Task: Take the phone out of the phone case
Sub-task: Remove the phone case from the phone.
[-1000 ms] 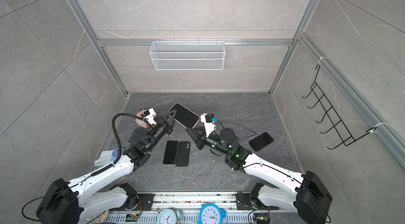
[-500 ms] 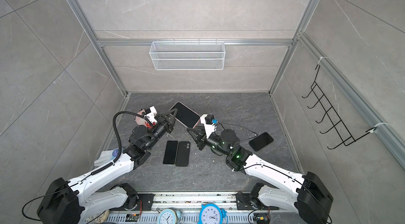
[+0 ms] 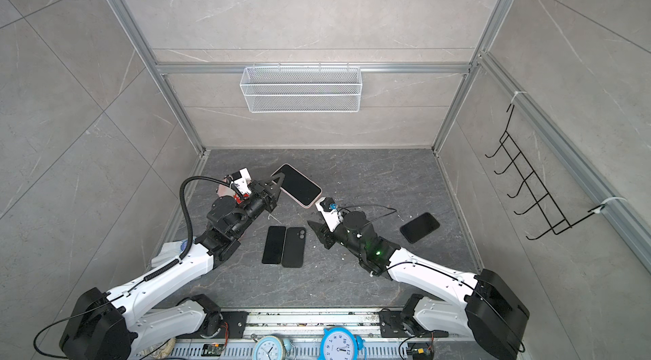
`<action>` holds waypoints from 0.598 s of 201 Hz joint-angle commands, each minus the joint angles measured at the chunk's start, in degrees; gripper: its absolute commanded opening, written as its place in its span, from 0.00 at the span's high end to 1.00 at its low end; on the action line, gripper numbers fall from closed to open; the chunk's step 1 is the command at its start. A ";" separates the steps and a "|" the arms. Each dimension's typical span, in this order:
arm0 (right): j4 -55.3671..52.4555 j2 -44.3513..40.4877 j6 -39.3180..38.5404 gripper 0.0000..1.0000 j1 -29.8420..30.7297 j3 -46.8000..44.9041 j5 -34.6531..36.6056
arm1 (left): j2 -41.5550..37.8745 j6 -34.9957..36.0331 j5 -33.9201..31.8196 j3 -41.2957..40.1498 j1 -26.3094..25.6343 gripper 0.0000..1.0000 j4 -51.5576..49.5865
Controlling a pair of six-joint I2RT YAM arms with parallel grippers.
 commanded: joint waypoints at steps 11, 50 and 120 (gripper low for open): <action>-6.66 -7.04 0.50 0.33 -0.18 -0.68 0.40 | -2.39 3.54 10.35 4.53 5.77 1.00 2.09; -23.45 -11.93 -1.15 0.28 -0.22 6.10 -4.64 | 1.58 18.29 43.10 18.50 15.54 1.00 -11.60; -39.45 -5.72 -7.49 0.35 -0.15 19.93 -13.92 | 5.73 65.82 63.50 40.61 15.76 1.00 -58.11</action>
